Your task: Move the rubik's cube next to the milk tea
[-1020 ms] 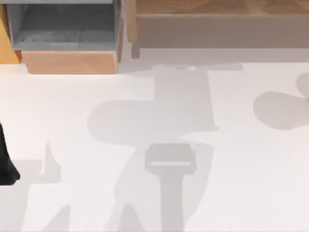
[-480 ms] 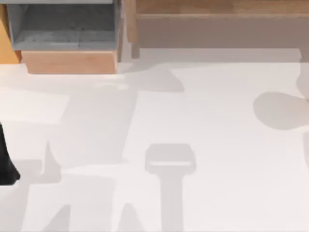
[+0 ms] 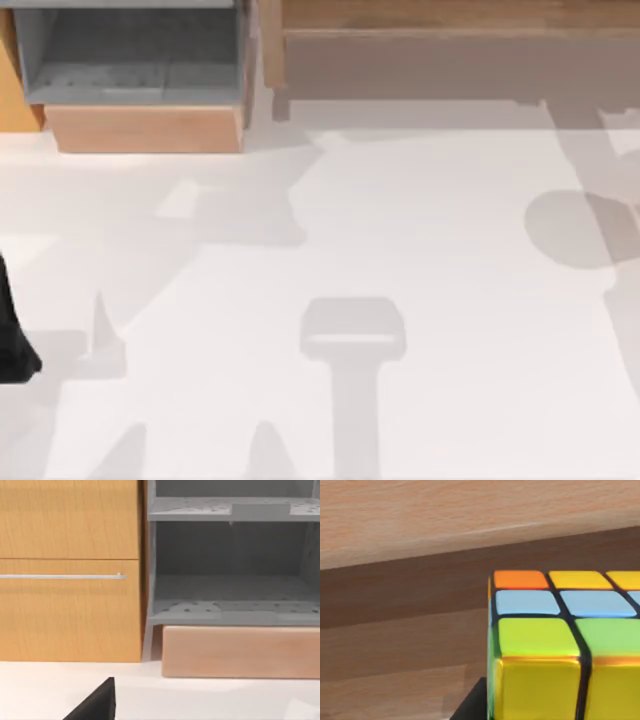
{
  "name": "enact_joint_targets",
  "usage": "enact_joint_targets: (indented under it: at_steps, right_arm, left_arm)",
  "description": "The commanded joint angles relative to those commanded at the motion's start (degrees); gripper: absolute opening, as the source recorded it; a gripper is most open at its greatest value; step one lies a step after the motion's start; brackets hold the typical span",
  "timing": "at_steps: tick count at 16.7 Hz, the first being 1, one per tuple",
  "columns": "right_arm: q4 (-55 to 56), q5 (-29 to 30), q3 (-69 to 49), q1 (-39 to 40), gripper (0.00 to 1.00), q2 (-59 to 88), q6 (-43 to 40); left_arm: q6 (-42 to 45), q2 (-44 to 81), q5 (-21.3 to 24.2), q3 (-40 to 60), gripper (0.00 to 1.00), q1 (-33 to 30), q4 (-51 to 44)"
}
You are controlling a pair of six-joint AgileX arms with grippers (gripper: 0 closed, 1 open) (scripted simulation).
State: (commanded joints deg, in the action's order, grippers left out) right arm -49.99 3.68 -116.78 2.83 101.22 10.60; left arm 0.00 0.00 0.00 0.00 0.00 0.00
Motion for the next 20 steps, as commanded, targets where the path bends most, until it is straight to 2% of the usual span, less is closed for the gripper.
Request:
enact_joint_targets:
  at_steps: [4,9,13,20]
  right_arm:
    - [-11.0,0.0,0.6,5.2,0.00,8.7,1.1]
    - [-19.3,-2.6,2.8,9.1,0.00,23.3,1.8]
    - [-21.9,-3.9,3.4,9.3,0.00,29.2,2.4]
    - [-21.8,-4.0,3.3,9.2,0.00,29.5,2.5]
  left_arm:
    - [0.0,0.0,0.0,0.0,1.00,0.0,0.0]
    - [0.0,0.0,0.0,0.0,1.00,0.0,0.0]
    - [0.0,0.0,0.0,0.0,1.00,0.0,0.0]
    - [0.0,0.0,0.0,0.0,1.00,0.0,0.0]
